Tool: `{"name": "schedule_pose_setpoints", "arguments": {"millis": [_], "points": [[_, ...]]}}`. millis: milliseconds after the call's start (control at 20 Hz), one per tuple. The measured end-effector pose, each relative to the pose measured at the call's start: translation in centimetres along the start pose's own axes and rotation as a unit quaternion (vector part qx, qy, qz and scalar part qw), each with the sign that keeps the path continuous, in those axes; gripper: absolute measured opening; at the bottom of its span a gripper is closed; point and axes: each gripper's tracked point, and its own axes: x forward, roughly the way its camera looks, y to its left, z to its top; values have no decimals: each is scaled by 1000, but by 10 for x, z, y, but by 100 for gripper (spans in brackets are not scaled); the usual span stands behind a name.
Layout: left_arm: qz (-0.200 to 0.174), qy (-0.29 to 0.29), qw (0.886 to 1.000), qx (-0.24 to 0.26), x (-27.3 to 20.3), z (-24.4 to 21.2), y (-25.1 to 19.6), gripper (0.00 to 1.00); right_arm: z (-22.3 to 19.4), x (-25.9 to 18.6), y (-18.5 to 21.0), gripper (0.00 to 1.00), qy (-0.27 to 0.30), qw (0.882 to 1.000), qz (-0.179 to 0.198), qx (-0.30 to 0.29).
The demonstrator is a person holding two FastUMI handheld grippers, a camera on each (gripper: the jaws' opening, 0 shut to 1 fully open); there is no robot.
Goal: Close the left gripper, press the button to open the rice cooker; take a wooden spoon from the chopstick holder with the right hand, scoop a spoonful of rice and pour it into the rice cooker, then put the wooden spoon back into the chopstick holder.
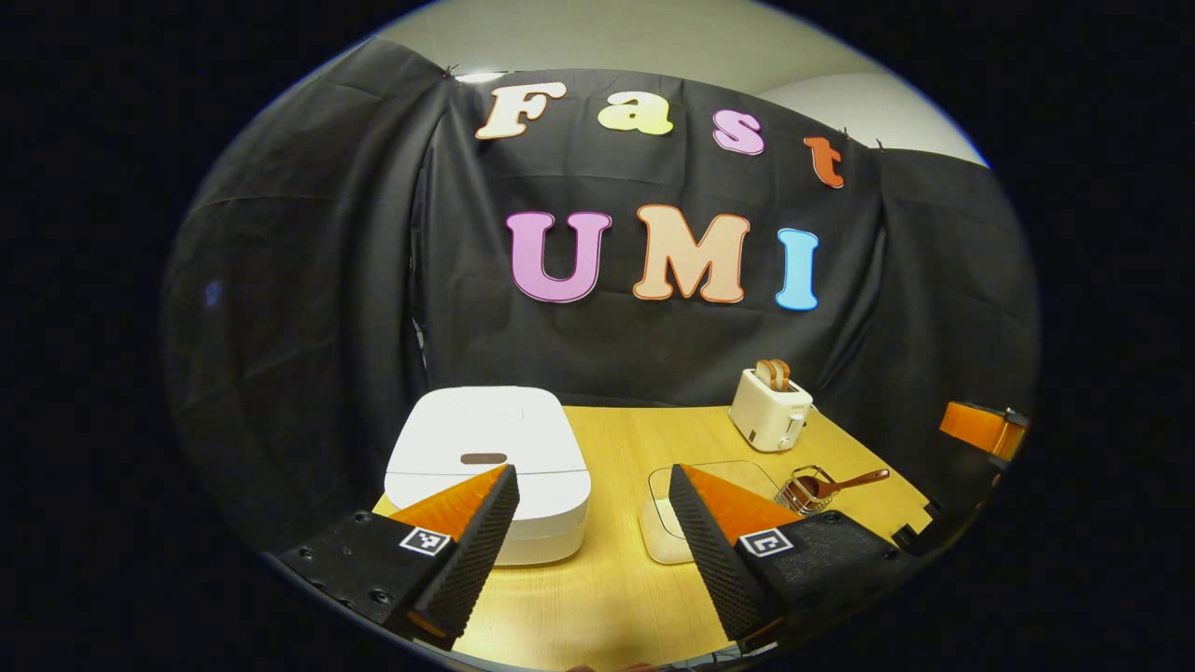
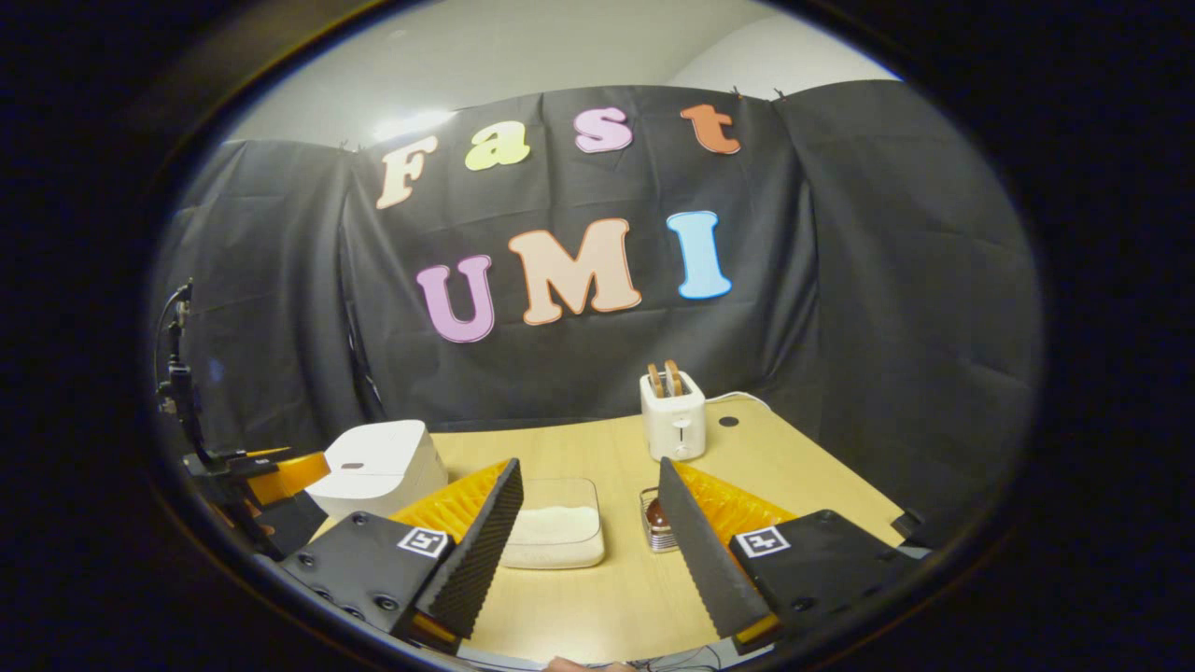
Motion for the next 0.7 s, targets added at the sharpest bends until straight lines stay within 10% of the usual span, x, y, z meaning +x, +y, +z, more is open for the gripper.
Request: {"name": "schedule_pose_setpoints", "arguments": {"millis": [300, 700], "points": [[28, 0, 1000, -9, 8, 0, 30, 92, 4, 8, -4, 95, -2, 1000, 3, -4], [32, 15, 999, -39, 30, -12, 67, 31, 5, 16, -28, 93, -2, 1000, -26, 2]]}}
